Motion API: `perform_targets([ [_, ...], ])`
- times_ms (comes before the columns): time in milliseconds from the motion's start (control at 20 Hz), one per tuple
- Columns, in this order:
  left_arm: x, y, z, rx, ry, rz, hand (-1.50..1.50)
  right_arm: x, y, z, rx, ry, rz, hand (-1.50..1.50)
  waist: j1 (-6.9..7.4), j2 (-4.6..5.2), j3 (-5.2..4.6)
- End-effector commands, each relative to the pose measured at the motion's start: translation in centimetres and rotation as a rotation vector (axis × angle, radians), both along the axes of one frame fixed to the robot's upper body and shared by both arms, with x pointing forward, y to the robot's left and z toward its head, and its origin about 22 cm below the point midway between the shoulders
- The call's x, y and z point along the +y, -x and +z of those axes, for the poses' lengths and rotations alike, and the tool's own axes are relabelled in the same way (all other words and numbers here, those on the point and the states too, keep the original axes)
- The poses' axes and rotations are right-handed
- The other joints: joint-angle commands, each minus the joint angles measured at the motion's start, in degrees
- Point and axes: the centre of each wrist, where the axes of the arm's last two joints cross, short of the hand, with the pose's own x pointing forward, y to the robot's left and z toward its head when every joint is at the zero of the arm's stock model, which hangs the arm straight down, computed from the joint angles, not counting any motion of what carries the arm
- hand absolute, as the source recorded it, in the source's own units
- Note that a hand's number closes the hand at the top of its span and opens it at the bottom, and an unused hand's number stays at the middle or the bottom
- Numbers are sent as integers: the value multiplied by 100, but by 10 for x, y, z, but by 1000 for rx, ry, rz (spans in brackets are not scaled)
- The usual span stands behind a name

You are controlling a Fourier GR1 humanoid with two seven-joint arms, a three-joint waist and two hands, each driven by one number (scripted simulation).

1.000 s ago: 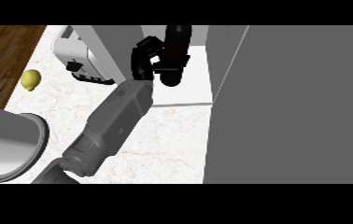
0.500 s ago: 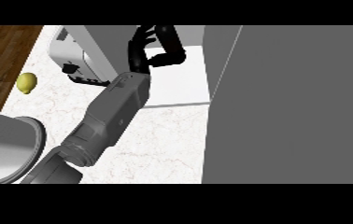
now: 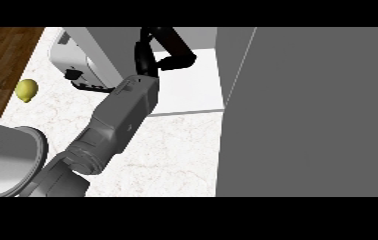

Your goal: Pick up the wine, place it into the cabinet and close the cabinet

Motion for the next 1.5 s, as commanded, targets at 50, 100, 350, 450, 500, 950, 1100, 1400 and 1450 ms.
perform_targets([
  [50,24,-7,7,-33,-33,33,-150,-6,24,15,-27,-57,44,-150,4,29,-12],
  [100,27,-9,9,-22,-22,30,-150,-3,25,22,-34,-60,46,-150,80,15,-18],
  [350,32,-9,9,-98,2,-78,-150,-8,35,23,-35,-46,67,-150,31,-3,-15],
  [450,21,-4,4,-132,5,-134,-150,-9,26,20,-21,-71,37,-150,177,-21,-14],
  [500,24,-6,7,-140,20,-152,-150,-5,34,23,-25,-60,22,-150,180,-43,-17],
  [950,-3,5,1,-227,150,-259,-150,-8,37,24,-31,-63,8,-150,314,-106,-11],
  [1100,-7,10,-3,-262,170,-283,-150,-10,34,22,-34,-63,12,-150,368,-110,-10],
  [1400,-31,22,9,-287,219,-358,-150,-10,37,30,-17,-48,-14,-150,493,-156,-11],
  [1450,-17,14,25,-283,234,-361,-150,-10,30,19,-8,-67,-13,-150,472,-148,-8],
])
